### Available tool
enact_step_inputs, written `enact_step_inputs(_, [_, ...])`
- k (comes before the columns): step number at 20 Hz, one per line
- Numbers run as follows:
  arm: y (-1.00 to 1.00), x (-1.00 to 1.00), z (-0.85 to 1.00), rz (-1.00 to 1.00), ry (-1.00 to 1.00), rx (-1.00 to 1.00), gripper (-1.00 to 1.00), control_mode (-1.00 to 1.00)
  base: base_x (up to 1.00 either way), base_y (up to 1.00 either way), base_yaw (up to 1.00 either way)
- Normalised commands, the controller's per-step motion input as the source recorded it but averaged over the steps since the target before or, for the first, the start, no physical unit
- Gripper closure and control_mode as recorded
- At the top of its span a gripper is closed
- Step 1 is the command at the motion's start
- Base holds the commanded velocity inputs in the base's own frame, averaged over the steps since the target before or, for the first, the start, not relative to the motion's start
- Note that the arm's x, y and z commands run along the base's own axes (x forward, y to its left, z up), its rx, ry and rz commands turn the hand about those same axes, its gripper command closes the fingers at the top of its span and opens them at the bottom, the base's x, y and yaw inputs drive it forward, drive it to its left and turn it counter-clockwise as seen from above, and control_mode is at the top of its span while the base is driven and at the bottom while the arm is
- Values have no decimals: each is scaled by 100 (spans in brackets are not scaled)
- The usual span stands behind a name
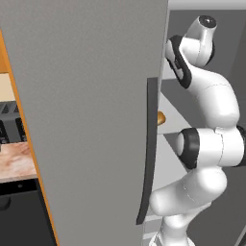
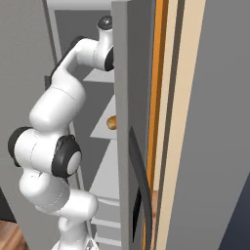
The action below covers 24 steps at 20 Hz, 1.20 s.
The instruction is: Take the potato and sweet potato out of the freezer and place them in the tupperware container on the counter. Then put the tupperware containing the vegetables back in the freezer.
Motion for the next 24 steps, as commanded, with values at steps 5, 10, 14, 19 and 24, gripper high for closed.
enact_step_inputs(5, [0, 35, -18, 0, 0, 1, -100, -100, 0, 0, 0])
enact_step_inputs(10, [0, 26, -22, 0, 0, 0, -100, -100, 0, 0, 0])
enact_step_inputs(14, [0, 15, -27, 0, 0, 0, -100, -100, 0, 0, 0])
enact_step_inputs(19, [0, 3, -31, 0, 0, 0, 100, -100, 0, 0, 0])
enact_step_inputs(24, [0, 0, -26, 0, 0, 0, 100, -100, 0, 0, 0])
